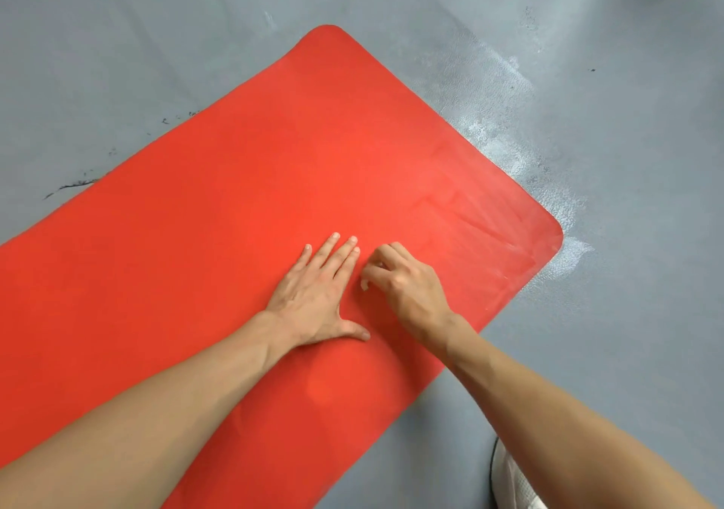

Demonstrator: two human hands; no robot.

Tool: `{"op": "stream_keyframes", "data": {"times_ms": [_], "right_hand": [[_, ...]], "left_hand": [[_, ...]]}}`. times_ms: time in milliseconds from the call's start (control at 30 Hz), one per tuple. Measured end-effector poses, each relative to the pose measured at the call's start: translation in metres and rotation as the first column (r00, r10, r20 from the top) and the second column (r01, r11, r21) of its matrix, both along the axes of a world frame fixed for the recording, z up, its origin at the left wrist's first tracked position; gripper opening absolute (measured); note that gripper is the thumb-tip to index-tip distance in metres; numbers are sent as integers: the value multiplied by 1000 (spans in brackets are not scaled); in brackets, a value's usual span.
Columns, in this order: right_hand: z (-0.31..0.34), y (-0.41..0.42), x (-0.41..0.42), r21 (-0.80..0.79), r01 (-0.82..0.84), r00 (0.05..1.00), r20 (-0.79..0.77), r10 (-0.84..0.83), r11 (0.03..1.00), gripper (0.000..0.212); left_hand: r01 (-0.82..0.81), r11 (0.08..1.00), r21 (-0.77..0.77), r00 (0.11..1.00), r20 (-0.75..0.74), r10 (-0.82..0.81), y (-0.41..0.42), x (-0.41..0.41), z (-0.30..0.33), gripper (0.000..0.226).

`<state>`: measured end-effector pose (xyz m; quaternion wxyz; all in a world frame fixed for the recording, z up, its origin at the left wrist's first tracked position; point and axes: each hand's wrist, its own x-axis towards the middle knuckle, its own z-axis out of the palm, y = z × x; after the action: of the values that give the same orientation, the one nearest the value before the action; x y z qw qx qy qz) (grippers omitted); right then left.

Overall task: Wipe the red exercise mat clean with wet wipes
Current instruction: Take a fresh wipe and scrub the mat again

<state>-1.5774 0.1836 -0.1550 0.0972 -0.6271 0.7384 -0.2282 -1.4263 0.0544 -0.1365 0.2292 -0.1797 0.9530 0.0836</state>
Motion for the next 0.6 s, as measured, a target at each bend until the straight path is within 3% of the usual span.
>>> {"op": "stream_keyframes", "data": {"times_ms": [167,333,500,600], "right_hand": [[7,62,-4,34,-132,989,-56,133,991,49],[16,113,-5,42,-183,981,-56,185,982,45],[6,24,4,15,-235,971,-53,235,972,24],[3,-56,8,-25,-113,993,-39,112,993,28]], "left_hand": [[20,999,28,1000,-5,-20,-15,13,3,136],[-91,996,-18,994,54,92,-7,15,3,135],[-142,990,-9,989,34,143,-7,15,3,149],[-203,979,7,979,16,202,-8,15,3,158]]}}
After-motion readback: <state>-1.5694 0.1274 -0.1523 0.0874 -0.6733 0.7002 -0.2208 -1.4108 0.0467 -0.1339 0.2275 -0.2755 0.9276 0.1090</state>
